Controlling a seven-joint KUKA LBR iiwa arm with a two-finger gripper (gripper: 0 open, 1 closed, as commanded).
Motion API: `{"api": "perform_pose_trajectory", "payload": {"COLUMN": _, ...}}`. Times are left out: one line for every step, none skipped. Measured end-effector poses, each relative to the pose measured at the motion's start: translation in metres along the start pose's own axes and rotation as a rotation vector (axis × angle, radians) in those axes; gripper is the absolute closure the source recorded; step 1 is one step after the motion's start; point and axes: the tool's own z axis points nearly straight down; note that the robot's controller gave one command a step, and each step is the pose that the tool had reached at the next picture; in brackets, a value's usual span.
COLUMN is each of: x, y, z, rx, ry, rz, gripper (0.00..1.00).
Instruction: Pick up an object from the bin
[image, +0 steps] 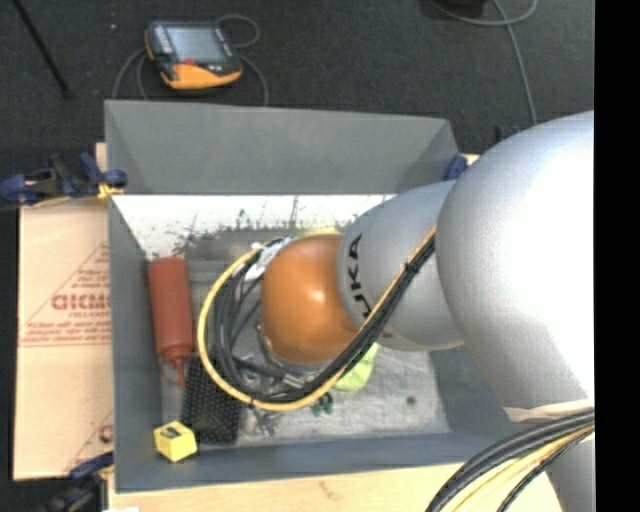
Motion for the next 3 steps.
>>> {"api": "perform_pose_trajectory", "payload": {"x": 0.008, "y": -0.005, "z": -0.022, "rx": -0.007, "ry": -0.017, "rz": -0.011, "gripper": 1.0}}
{"api": "perform_pose_trajectory", "payload": {"x": 0.014, "y": -0.005, "z": -0.077, "rx": -0.01, "ry": -0.013, "rz": 0.02, "gripper": 1.0}}
{"api": "perform_pose_trajectory", "payload": {"x": 0.009, "y": -0.007, "z": -0.121, "rx": -0.01, "ry": -0.025, "rz": 0.027, "gripper": 1.0}}
